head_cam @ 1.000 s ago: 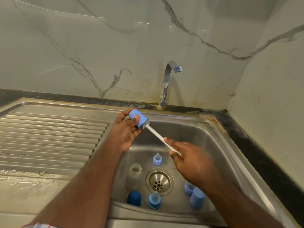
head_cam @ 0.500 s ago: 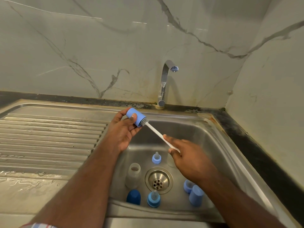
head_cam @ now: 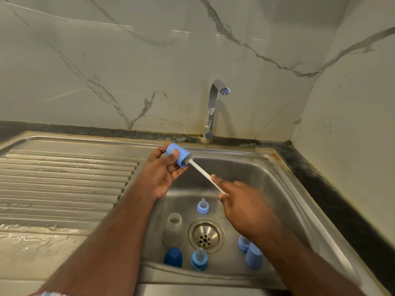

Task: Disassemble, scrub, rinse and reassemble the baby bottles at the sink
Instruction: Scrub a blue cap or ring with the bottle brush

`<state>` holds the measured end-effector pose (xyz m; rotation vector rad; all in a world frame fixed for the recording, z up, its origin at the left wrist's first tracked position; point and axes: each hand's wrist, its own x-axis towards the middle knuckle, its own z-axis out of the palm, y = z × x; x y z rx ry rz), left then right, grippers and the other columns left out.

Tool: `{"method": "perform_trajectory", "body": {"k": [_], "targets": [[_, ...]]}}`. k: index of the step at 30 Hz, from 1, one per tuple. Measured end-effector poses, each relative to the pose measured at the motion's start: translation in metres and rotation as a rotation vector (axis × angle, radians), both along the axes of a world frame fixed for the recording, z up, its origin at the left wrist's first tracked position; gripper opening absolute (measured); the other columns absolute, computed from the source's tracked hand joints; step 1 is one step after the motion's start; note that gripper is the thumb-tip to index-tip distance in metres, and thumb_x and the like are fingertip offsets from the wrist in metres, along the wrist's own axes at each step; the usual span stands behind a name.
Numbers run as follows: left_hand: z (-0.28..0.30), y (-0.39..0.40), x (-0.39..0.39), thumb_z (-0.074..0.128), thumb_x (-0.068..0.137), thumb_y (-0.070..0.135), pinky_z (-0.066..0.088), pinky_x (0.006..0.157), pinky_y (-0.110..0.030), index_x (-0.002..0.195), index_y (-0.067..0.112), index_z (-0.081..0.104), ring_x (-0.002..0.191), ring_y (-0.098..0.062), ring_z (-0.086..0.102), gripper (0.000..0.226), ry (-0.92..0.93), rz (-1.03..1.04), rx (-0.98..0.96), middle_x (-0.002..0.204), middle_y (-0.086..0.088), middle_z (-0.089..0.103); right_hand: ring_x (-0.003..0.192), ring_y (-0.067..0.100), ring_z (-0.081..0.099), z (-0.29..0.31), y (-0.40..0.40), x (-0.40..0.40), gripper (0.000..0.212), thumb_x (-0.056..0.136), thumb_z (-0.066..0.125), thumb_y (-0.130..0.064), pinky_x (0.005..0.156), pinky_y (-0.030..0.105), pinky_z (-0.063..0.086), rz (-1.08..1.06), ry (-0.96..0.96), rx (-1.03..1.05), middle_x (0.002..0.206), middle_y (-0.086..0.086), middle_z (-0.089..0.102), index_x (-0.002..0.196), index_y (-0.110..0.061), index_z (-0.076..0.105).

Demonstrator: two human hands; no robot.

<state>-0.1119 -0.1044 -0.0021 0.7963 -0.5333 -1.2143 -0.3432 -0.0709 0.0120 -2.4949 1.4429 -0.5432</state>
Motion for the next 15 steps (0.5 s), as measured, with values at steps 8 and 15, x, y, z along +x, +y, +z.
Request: {"method": "perform_trajectory", "body": {"k": [8,15], "targets": [[-0.002,-0.002,0.003,0.064,0.096,0.007,0.064,0.076,-0.041,0.128,0.007,0.056,0.094,-0.032,0.075,0.033,0.010,0.022,0.016,0.114,-0.022,0.072,0.064,-0.008,0.055,0.003,-0.003,-0.005,0.046,0.102,0.052,-0.033,0.058,0.010,0.042,0.050,-0.179,0.223,0.107,-0.017,0.066,0.143,-0.052,0.043],[-0.002,-0.002,0.005,0.064,0.096,0.007,0.063,0.072,-0.040,0.132,0.005,0.054,0.095,-0.032,0.075,0.037,0.067,0.060,-0.011,0.117,-0.024,0.070,0.055,-0.008,0.051,-0.002,0.000,-0.002,0.043,0.100,0.055,-0.027,0.060,0.014,0.040,0.042,-0.400,0.412,0.076,-0.023,0.056,0.138,-0.047,0.052]]}}
